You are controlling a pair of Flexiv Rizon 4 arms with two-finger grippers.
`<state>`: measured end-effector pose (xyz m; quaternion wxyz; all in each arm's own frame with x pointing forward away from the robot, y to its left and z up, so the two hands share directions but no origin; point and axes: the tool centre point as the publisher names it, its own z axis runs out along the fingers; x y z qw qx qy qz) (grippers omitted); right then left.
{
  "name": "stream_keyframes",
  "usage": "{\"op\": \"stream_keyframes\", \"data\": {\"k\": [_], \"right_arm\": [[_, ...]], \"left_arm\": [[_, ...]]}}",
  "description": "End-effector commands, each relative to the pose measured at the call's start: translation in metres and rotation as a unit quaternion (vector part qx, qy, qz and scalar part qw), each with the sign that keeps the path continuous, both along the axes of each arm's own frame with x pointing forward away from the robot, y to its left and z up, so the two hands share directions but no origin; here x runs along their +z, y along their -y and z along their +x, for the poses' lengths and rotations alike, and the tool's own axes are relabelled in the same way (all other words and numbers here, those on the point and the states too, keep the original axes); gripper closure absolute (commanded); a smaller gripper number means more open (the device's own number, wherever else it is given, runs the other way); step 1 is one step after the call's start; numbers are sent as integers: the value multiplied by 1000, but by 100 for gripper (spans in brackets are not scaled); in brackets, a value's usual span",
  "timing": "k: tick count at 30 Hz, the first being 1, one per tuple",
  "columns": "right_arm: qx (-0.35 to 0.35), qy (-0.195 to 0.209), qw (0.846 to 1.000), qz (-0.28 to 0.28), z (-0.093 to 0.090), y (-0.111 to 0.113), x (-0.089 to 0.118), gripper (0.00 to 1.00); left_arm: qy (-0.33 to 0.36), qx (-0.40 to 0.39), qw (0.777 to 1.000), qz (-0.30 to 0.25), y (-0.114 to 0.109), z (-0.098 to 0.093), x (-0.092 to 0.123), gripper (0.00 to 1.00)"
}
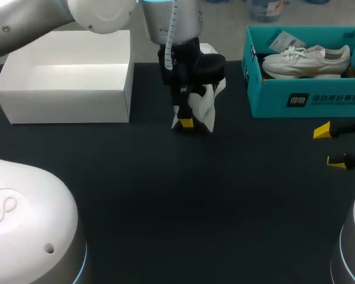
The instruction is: Take the shoe out of the shoebox, open the shoe tongue, remove and reinsert the insole, then place the shoe into the shoebox
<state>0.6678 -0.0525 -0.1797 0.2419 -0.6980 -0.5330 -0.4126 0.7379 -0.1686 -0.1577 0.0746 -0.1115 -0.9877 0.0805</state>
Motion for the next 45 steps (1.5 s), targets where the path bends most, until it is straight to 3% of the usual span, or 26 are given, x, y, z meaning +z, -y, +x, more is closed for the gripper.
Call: {"op": "stream_keyframes", "data": {"k": [1,5,33,40,45], "right_arm": [[-3,0,1000,-2,-4,0,1,0],[-3,0,1000,-2,-4,0,1,0],[-3,0,1000,-2,-4,0,1,0],[-3,0,1000,-2,-4,0,1,0],[-3,0,1000,-2,-4,0,1,0]], "left_arm": [[-5,0,1000,-7,-33,22,9,100],[13,12,1000,-7,-64,34,15,100],[35,-1,999,30,-277,199,26,100],[39,-8,998,50,-315,228,17,100],[38,-6,998,43,-340,239,14,100]]}}
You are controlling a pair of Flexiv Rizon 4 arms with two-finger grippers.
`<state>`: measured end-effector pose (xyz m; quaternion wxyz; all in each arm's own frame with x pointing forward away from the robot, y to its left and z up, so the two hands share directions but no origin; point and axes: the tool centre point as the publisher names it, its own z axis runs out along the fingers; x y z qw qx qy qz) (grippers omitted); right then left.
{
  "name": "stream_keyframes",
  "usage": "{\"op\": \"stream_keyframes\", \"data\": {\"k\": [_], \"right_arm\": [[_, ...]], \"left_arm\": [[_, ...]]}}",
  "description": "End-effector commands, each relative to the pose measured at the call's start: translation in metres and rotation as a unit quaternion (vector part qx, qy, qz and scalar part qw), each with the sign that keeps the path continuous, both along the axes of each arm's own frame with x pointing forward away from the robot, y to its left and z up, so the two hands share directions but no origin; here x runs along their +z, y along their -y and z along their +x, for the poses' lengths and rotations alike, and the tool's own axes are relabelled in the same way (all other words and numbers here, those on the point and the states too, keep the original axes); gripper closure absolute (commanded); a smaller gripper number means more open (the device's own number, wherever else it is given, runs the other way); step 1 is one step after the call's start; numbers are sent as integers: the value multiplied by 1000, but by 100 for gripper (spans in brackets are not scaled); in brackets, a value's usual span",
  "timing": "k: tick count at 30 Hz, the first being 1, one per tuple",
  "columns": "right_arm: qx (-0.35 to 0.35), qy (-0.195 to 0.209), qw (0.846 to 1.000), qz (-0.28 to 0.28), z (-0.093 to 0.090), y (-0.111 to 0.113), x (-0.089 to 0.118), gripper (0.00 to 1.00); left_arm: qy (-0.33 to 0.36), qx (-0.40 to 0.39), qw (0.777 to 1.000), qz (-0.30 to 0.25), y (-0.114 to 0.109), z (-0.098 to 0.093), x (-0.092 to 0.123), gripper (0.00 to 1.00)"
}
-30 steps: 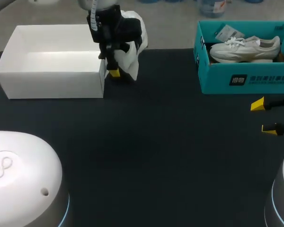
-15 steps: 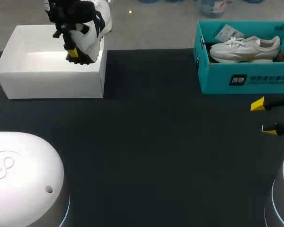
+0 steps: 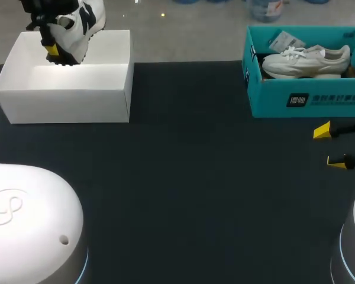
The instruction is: Take the shoe out of the shoebox, open the shoe tongue, remove and reinsert the insole, then place the shoe into the shoebox
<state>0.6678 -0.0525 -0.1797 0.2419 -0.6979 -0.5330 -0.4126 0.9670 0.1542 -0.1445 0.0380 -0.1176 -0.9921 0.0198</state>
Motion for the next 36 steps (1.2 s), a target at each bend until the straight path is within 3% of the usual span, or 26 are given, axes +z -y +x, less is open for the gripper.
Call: {"op": "stream_keyframes", "data": {"k": [1,8,17,30,36], "right_arm": [[-3,0,1000,-2,-4,0,1,0],[-3,0,1000,-2,-4,0,1,0],[-3,0,1000,-2,-4,0,1,0],[-3,0,1000,-2,-4,0,1,0],[-3,0,1000,-2,-4,0,1,0]], "left_arm": [[-3,2,1000,-14,-23,12,0,100],[-15,-1,1000,-21,-65,29,-2,100],[-4,13,1000,18,-115,49,-11,100],[-6,26,999,34,-165,56,-19,100],[-12,50,998,19,-169,62,-28,100]]}}
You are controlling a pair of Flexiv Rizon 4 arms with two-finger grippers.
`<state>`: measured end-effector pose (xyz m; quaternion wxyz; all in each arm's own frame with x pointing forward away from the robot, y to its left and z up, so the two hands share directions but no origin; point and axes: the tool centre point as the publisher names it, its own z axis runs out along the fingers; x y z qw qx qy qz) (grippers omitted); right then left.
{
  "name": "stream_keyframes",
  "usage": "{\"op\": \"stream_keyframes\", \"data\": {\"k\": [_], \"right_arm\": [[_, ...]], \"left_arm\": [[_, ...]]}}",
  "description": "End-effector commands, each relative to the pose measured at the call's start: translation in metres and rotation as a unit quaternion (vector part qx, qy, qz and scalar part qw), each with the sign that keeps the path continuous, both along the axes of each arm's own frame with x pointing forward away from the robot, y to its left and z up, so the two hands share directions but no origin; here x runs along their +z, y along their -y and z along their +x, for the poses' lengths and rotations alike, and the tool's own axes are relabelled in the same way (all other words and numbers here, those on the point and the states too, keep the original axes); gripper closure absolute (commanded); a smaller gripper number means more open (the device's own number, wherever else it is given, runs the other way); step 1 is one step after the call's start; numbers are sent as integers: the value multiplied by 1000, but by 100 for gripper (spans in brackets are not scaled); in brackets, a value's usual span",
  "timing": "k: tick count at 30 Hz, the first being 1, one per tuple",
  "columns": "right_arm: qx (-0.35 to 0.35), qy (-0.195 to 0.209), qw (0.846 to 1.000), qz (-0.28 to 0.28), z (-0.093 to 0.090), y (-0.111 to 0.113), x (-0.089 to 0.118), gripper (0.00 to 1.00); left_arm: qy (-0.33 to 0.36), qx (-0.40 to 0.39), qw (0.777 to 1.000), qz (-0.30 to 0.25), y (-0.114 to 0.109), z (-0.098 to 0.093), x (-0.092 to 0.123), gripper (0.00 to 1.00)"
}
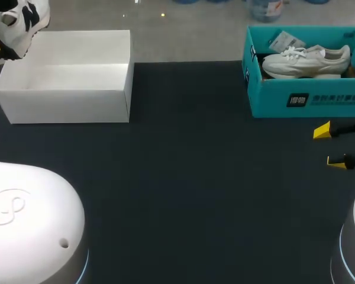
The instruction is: Take the shoe out of the shoebox, open the shoe tongue, remove and reinsert the insole, then place the shoe into the shoebox
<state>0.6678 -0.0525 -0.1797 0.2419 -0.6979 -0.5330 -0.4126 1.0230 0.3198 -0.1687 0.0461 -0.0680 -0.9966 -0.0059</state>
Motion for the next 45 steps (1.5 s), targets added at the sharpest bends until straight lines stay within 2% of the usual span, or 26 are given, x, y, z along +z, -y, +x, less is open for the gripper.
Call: {"op": "stream_keyframes", "data": {"k": [1,19,20,22,23,24,26,28,29,31,35,36,37,38,45], "right_arm": [[-3,0,1000,-2,-4,0,1,0],[-3,0,1000,-2,-4,0,1,0],[-3,0,1000,-2,-4,0,1,0],[-3,0,1000,-2,-4,0,1,0],[-3,0,1000,-2,-4,0,1,0],[-3,0,1000,-2,-4,0,1,0],[-3,0,1000,-2,-4,0,1,0],[-3,0,1000,-2,-4,0,1,0],[-3,0,1000,-2,-4,0,1,0],[-3,0,1000,-2,-4,0,1,0],[-3,0,1000,-2,-4,0,1,0],[-3,0,1000,-2,-4,0,1,0],[-3,0,1000,-2,-4,0,1,0],[-3,0,1000,-2,-4,0,1,0],[-3,0,1000,-2,-4,0,1,0]], "left_arm": [[-6,2,1000,-10,-3,6,-4,100],[-6,2,1000,-10,-3,6,-4,100],[5,-28,999,-31,-4,2,-2,100],[3,-137,990,-26,-5,-5,-2,100],[17,-147,989,-33,-7,-6,0,100],[6,-232,973,-17,-8,-10,1,100],[10,-290,957,-27,-11,-11,4,100],[28,-368,929,-10,-13,-13,3,100],[7,-428,904,-20,-16,-14,3,100],[18,-478,878,-9,-18,-11,3,100],[24,-617,786,-19,-27,-10,11,100],[20,-667,745,-11,-30,-9,12,100],[17,-693,721,-8,-32,-10,12,100],[20,-706,708,-4,-34,-9,12,100],[14,-707,707,-5,-33,-5,13,100]]}}
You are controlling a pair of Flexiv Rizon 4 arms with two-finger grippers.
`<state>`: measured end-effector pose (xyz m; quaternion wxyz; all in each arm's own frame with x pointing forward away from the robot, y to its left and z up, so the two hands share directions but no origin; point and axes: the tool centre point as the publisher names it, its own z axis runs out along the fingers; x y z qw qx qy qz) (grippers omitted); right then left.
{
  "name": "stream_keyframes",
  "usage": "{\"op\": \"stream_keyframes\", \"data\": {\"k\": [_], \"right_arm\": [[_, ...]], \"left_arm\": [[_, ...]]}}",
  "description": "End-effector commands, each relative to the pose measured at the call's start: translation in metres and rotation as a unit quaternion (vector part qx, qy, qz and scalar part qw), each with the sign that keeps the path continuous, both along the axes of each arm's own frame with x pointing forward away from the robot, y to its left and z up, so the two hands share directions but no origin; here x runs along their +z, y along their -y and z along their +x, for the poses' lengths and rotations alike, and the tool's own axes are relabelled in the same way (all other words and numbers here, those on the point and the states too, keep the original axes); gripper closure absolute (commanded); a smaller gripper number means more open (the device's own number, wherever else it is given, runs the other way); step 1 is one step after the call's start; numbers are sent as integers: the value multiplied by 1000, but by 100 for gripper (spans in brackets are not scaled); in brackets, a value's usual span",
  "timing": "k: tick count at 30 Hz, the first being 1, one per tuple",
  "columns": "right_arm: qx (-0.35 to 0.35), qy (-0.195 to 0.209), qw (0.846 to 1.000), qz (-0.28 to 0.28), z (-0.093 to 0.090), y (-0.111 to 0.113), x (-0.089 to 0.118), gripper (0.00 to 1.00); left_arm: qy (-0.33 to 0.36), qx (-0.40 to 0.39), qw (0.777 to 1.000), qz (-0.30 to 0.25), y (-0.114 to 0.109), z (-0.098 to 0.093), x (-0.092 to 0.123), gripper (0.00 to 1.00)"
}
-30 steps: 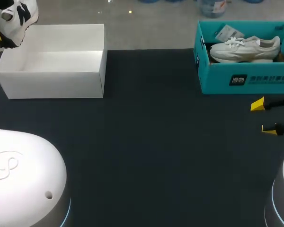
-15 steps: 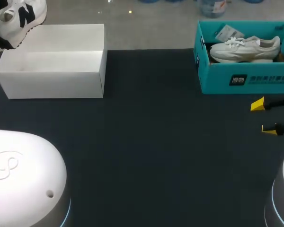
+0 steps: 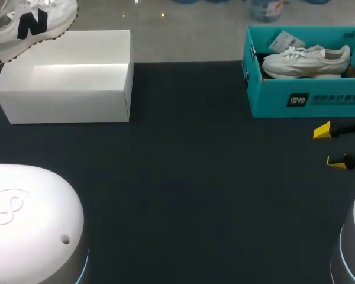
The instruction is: Take the shoe out of the shoebox, open the shoe tongue, remove and reinsert the insole, then place the shoe into the shoebox
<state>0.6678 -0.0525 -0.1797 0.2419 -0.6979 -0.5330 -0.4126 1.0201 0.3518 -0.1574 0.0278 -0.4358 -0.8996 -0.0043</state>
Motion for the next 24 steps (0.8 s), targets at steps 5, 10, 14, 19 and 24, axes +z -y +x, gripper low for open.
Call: {"op": "stream_keyframes", "data": {"k": [5,10,14,19,24], "right_arm": [[-3,0,1000,-2,-4,0,1,0],[-3,0,1000,-2,-4,0,1,0],[-3,0,1000,-2,-4,0,1,0],[-3,0,1000,-2,-4,0,1,0],[-3,0,1000,-2,-4,0,1,0]], "left_arm": [[16,-392,920,12,-1,-2,2,100],[16,-392,920,12,-1,-2,2,100],[19,-415,910,20,1,0,-1,100],[5,-417,908,37,5,16,-7,100],[4,-406,913,32,9,21,-9,100]]}}
